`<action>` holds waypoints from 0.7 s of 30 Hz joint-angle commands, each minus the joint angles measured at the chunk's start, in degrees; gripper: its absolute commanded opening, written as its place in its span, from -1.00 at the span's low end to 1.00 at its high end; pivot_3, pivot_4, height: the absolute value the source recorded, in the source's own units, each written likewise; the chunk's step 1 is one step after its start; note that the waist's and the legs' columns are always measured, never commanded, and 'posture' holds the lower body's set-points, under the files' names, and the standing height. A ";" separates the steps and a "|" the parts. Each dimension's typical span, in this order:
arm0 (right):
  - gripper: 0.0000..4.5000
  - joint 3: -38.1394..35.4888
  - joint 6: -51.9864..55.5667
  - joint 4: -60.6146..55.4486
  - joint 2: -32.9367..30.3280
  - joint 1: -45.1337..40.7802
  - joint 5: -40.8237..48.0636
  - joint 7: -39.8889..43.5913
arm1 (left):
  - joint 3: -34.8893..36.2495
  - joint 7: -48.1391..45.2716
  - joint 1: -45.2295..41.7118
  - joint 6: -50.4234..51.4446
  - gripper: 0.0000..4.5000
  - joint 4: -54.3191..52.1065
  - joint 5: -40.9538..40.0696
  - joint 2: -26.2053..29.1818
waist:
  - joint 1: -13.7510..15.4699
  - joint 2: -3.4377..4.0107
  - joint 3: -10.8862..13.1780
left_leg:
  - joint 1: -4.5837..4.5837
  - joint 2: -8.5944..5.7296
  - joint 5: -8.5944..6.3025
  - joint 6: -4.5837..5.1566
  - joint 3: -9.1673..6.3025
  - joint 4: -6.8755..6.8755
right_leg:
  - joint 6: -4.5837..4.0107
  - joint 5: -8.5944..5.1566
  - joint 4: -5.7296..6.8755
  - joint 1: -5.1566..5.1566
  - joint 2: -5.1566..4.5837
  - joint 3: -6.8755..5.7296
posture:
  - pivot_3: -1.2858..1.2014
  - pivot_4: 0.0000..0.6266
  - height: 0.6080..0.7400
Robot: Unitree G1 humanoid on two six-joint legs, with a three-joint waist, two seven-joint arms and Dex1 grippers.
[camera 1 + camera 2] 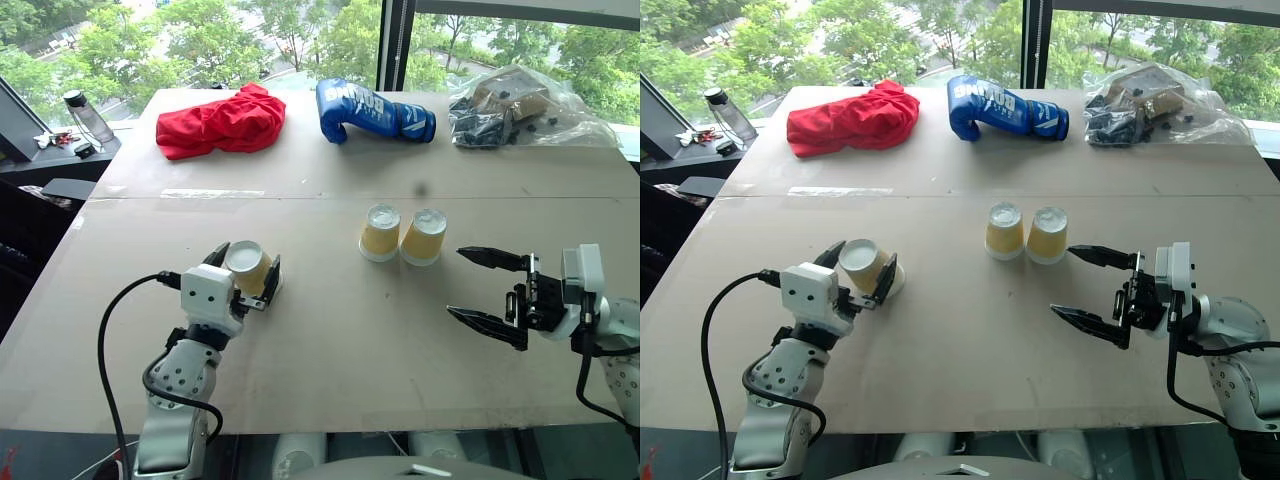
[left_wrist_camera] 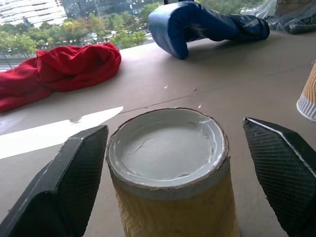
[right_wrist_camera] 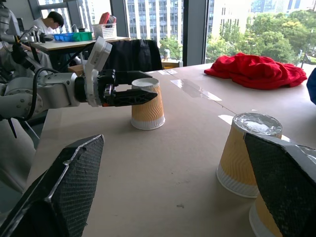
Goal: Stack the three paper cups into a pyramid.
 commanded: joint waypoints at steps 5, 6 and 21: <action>1.00 -1.02 -0.34 -1.84 0.10 -0.38 0.97 -0.35 | 0.04 -0.33 -0.17 -0.54 0.48 0.13 -1.25 -0.05 | 0.00 0.00 0.00 | 0.00 0.00 0.00 0.00 -0.01 0.00 | 0.00 0.00 0.00 0.00 0.00 -0.01 | 0.03 -0.52 1.00; 1.00 -0.99 -0.33 -1.85 0.08 -0.46 0.95 -0.37 | 0.10 -0.25 -0.16 -0.56 0.23 0.20 -1.25 -0.04 | 0.00 0.00 0.00 | 0.00 0.00 0.00 0.00 0.00 0.00 | 0.00 0.00 0.00 0.00 0.00 0.00 | 0.03 -0.52 1.00; 1.00 -5.52 -0.80 -0.50 1.02 1.13 2.18 -3.75 | -2.45 -4.31 -34.08 17.04 0.12 4.23 -7.02 5.77 | 1.27 -0.02 0.00 | -0.10 -0.13 0.01 -0.01 -0.26 0.15 | 0.03 0.02 0.05 0.08 0.03 -0.30 | 0.03 -0.52 1.00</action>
